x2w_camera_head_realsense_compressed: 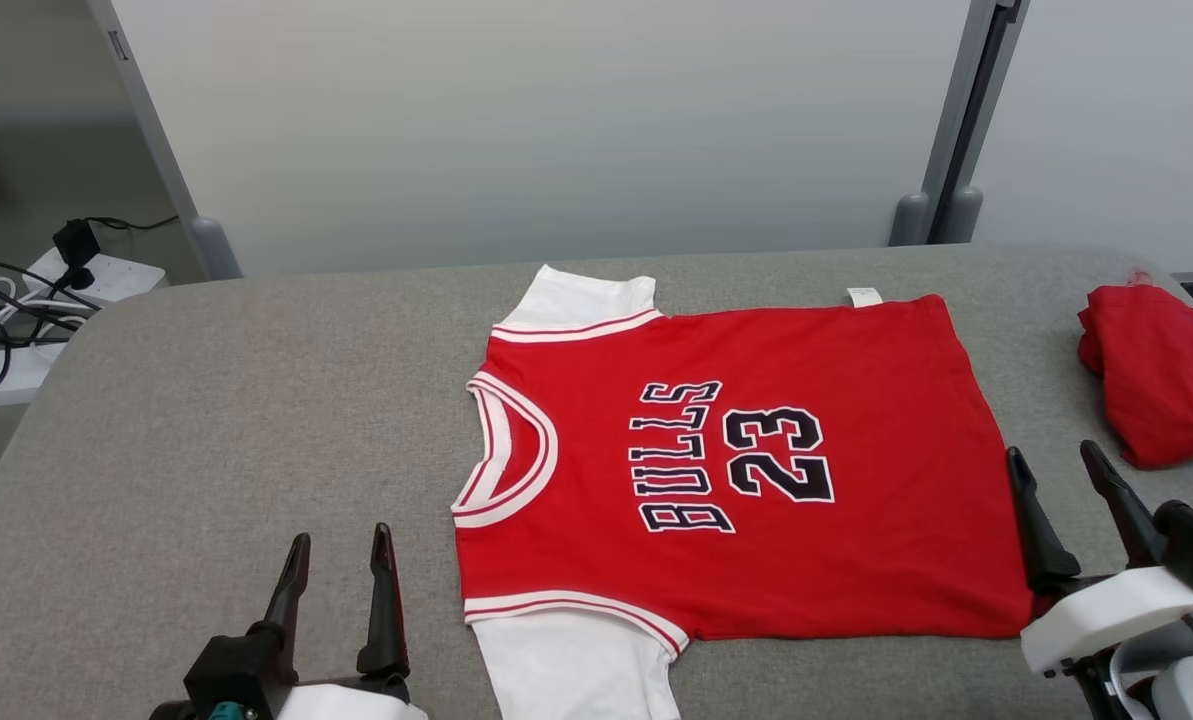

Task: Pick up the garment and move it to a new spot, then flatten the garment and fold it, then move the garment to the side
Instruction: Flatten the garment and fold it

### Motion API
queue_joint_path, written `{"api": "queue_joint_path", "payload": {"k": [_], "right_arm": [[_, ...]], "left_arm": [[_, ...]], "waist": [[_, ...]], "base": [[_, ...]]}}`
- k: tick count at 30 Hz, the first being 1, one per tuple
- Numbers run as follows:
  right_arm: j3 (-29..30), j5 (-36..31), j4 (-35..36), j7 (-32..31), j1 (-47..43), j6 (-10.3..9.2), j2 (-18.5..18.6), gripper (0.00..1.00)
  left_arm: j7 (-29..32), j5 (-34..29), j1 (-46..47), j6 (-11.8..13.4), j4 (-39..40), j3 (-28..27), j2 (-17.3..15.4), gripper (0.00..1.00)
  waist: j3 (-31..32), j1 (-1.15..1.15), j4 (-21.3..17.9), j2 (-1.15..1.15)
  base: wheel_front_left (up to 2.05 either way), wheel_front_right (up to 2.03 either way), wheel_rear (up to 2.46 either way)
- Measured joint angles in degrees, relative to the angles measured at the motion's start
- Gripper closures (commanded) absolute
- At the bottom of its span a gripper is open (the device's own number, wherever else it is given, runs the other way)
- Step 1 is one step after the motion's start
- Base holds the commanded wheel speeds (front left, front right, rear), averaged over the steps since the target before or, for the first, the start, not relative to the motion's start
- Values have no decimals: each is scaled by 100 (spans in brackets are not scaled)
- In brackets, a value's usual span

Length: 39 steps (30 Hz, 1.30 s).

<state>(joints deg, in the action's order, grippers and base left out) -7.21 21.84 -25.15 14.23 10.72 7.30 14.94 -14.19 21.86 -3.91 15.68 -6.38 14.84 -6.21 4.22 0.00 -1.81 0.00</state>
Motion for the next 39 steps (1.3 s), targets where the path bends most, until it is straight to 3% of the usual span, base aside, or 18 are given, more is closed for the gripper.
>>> {"api": "queue_joint_path", "payload": {"k": [8,14,21,39], "right_arm": [[-102,-59,973,0,-470,-1,-408,0],[-285,138,1344,0,-969,-1,-392,0],[-174,135,1436,0,-1443,-1,-330,0],[109,138,1533,0,-1837,-1,-318,0]], "left_arm": [[-5,-261,-68,-345,636,-198,183,0],[-22,-463,-348,-430,761,-305,291,0],[-22,-984,-689,-603,638,-328,315,0],[-22,-1078,-998,-705,345,-396,316,0]], "waist": [[224,0,-52,0],[349,0,-56,0],[420,0,-64,0],[462,0,-97,0]], "base": [[0,0,0],[0,0,0],[0,0,0],[0,0,0]]}}
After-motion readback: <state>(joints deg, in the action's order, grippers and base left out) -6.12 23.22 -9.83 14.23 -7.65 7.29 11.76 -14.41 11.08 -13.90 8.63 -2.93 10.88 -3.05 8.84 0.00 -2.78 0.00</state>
